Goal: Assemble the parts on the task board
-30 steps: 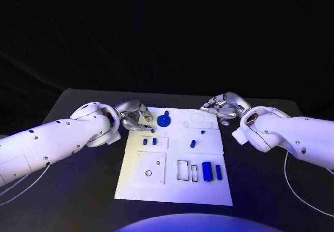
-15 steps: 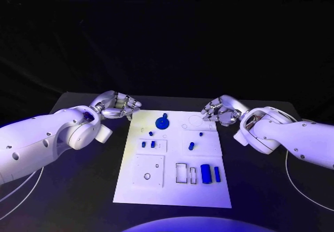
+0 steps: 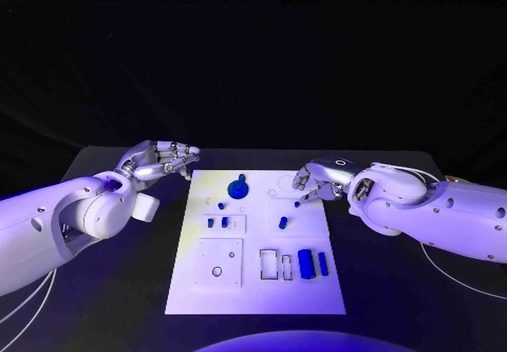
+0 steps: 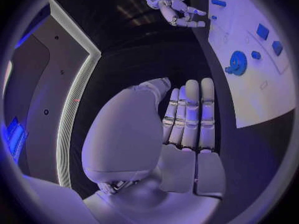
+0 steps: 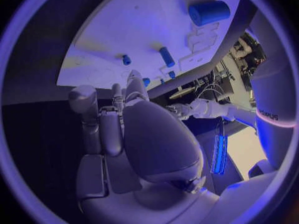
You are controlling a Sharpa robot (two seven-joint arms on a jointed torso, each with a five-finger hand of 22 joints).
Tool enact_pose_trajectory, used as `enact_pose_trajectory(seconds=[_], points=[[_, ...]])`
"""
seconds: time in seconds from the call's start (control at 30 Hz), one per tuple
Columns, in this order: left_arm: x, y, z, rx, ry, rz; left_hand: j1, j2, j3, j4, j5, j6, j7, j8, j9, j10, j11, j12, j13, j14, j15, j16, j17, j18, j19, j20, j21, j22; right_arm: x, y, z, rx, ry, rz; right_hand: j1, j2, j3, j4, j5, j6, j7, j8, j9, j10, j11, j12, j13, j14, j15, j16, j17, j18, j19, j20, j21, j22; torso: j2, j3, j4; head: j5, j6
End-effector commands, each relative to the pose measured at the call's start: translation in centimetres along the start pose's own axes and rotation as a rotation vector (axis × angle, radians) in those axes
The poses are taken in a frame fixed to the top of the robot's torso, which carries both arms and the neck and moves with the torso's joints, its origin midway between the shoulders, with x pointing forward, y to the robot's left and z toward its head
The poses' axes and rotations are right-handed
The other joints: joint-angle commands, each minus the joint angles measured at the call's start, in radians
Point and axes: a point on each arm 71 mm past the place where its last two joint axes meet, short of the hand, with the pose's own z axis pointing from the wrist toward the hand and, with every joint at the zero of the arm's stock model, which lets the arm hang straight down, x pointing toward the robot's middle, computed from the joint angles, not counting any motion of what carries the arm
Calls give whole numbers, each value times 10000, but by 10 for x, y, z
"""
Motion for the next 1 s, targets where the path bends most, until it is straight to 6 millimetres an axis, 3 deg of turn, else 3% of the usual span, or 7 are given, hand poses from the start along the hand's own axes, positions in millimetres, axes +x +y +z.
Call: enact_pose_trajectory(seconds=[0.03, 0.3, 0.53, 0.8, 1.0], points=[[1, -3, 0, 320, -98, -516, -109, -7, 55, 12, -20, 31, 21, 8, 9, 76, -5, 36, -13, -44, -15, -57, -19, 146, -16, -63, -69, -24, 6, 4, 0, 120, 549, -1565, -72, -49, -92, -9, -64, 52, 21, -86, -26, 0, 25, -48, -94, 433, 58, 198, 276, -96, 251, 18, 390, 248, 20, 0, -1, -12, -21], [0, -2, -1, 295, -119, -530, -127, -28, 52, 3, -22, -3, 38, -15, 5, 70, 4, 20, -26, -32, -12, -92, -34, 145, 3, -66, -106, -50, 11, 12, 0, 46, 792, -1734, 3, 28, -87, -19, 22, 276, 83, -106, -36, 266, 91, -71, -307, 554, 105, 454, 652, -259, 706, 56, 1293, 819, 28, -11, 4, -2, -58], [-1, -2, -2, 250, -169, -517, -138, -35, 58, -7, -21, -53, 62, -48, -4, 55, 18, 0, -41, -9, -6, -119, -46, 143, 29, -68, -140, -76, 15, 16, 2, -11, 871, -1735, 279, 219, 10, 0, 349, 557, 30, -138, -64, 575, 55, -246, -595, 589, 69, 599, 836, -328, 897, 70, 1725, 1129, 9, -9, 7, 4, -108], [-1, -1, -2, 193, -167, -500, -137, -39, 63, -17, -19, -86, 76, -70, -10, 46, 27, -11, -50, 7, -2, -133, -52, 143, 48, -68, -158, -91, 21, 19, 5, -57, 949, -1575, 1114, 605, 740, 15, 400, 933, -68, -206, -103, 1129, -51, -692, -1049, 602, -56, 721, 974, -408, 1051, 33, 2202, 1502, 7, -5, 13, 28, -134], [-1, -1, -2, 158, -172, -485, -137, -38, 70, -24, -19, -113, 90, -89, -14, 34, 37, -24, -59, 27, 3, -142, -56, 142, 69, -68, -173, -104, 26, 17, 7, 1, 989, -1536, 1323, 550, 1336, 23, 369, 997, -45, -275, -115, 1303, -49, -958, -1098, 585, -56, 715, 914, -431, 1071, 19, 2343, 1636, 16, -5, 10, 19, -145]])
